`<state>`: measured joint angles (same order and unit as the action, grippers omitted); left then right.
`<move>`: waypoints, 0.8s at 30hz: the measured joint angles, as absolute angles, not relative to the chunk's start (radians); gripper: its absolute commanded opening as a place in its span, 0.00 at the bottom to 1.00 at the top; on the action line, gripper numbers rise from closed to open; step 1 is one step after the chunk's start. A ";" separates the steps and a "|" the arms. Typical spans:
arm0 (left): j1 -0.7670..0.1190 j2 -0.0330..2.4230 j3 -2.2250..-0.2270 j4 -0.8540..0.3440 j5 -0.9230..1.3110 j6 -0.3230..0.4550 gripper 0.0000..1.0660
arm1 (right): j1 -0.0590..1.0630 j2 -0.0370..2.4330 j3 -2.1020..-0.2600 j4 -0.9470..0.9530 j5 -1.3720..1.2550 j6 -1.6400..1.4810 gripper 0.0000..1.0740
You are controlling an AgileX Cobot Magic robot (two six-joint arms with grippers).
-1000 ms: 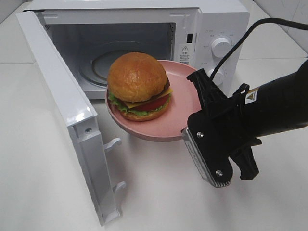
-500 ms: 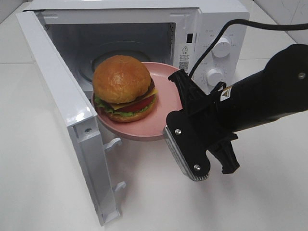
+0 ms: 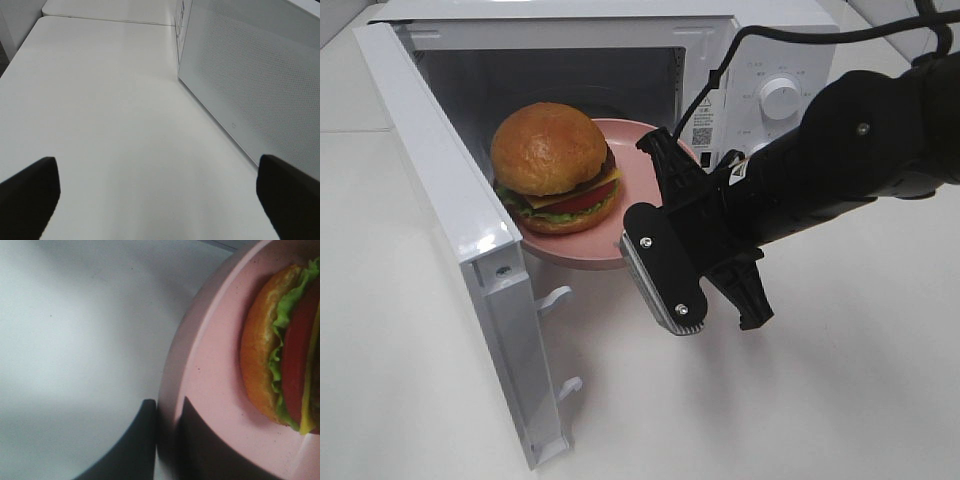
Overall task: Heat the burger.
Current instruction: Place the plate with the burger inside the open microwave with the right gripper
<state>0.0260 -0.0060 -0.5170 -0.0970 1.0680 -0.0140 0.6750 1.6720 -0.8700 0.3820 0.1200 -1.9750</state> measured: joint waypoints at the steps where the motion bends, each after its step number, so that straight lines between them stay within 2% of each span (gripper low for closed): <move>1: 0.026 -0.006 -0.517 -0.097 1.068 -0.014 0.94 | 0.675 1.688 -0.886 0.382 0.120 -1.975 0.00; 24: 0.026 -0.006 -0.517 -0.097 1.068 -0.014 0.94 | 0.674 1.828 -1.065 0.382 0.143 -1.939 0.00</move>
<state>0.0260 -0.0060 -0.5170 -0.0970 1.0680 -0.0140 0.6740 1.8280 -1.0650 0.3820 0.1430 -1.9390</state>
